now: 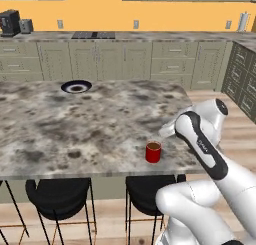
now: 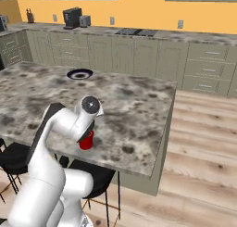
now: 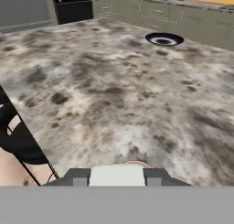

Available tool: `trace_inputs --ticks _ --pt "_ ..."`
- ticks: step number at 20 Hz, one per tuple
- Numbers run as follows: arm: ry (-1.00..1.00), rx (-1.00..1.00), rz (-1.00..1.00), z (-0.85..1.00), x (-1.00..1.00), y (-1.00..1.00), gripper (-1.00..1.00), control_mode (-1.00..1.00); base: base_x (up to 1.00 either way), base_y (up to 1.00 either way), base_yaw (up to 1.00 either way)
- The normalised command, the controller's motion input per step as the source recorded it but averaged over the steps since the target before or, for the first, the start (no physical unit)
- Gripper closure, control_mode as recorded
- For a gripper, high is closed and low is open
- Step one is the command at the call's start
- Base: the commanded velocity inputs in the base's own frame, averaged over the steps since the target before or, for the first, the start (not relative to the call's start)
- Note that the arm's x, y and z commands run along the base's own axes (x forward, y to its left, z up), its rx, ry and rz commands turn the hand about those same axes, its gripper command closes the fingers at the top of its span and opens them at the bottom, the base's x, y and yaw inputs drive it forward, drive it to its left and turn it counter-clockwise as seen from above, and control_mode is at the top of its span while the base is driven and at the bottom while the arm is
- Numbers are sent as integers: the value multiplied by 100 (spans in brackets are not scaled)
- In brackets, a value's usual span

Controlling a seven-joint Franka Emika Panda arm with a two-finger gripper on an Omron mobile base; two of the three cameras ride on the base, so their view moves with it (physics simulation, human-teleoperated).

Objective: Pick up the marshmallow and place it in the cup of hot chocolate on the dining counter.

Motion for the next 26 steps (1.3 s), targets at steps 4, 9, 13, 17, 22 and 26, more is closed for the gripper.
trace_inputs --ticks 4,9,13,17,22,26 --pt "0 3 36 -4 3 -4 100 -100 0 0 0" --pt "0 0 33 -1 4 0 100 -100 0 0 0" --pt "-1 0 25 -11 1 0 100 -100 0 0 0" --pt "0 0 18 -15 0 0 100 -100 0 0 0" --pt "0 0 10 -20 0 5 100 -100 0 0 0" --pt "0 0 8 -16 7 13 100 -100 0 0 0"
